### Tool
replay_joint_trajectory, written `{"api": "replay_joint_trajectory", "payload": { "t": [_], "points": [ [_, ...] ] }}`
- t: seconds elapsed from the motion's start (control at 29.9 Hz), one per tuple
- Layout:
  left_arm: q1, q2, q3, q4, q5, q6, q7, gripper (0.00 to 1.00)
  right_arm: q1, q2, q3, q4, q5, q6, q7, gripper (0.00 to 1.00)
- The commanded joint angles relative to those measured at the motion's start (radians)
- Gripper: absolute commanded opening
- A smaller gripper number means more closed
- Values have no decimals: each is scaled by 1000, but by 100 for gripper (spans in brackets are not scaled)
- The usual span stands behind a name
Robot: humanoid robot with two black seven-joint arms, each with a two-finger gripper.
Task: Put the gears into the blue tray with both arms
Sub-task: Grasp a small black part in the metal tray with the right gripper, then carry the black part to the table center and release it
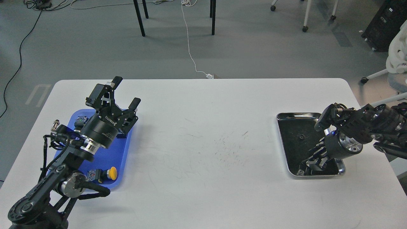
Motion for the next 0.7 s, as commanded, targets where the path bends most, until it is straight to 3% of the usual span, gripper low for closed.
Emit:
{"api": "replay_joint_trajectory", "payload": {
  "t": [0.0,0.27,0.67],
  "points": [
    [0,0,0,0,0,0,0,98,0,0,0,0,0,1,0,28],
    [0,1,0,0,0,0,0,98,0,-1,-2,2,0,1,0,15],
    [-1,9,0,-1,0,-2,0,98,93,-3,11,49,40,1,0,12]
  ]
}}
